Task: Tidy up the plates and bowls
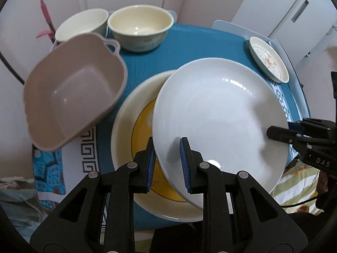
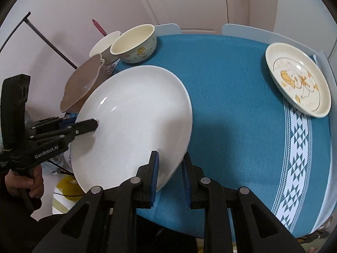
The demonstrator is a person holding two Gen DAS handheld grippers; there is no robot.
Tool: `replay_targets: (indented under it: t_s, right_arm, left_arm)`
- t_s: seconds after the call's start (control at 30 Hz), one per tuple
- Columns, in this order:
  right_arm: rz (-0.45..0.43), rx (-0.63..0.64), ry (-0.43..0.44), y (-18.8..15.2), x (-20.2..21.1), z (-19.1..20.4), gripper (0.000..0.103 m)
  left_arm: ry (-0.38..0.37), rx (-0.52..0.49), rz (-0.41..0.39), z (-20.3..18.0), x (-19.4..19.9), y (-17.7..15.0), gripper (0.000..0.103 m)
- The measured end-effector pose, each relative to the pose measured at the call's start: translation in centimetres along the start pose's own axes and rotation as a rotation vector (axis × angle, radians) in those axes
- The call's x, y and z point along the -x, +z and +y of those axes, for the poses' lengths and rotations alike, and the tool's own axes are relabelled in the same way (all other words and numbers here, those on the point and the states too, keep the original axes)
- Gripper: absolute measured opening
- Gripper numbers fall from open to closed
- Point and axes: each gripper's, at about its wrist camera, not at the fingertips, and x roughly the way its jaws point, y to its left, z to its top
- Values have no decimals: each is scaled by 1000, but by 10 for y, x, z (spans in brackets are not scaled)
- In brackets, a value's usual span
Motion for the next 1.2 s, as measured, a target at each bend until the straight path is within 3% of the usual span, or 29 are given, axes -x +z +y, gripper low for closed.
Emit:
replay_targets:
  t_s: [0.5, 0.93, 1.2]
  right_arm:
    - [6, 79, -42, 14, 6, 20, 20]
    - [28, 135, -68, 18, -4, 30, 20]
    - [32, 175, -95, 21, -5, 38, 20]
  left_arm:
    - [72, -1, 39, 6, -23, -13, 20]
    - [307, -175, 36, -17, -21, -13, 20]
    - [347, -202, 28, -19, -11, -14, 20]
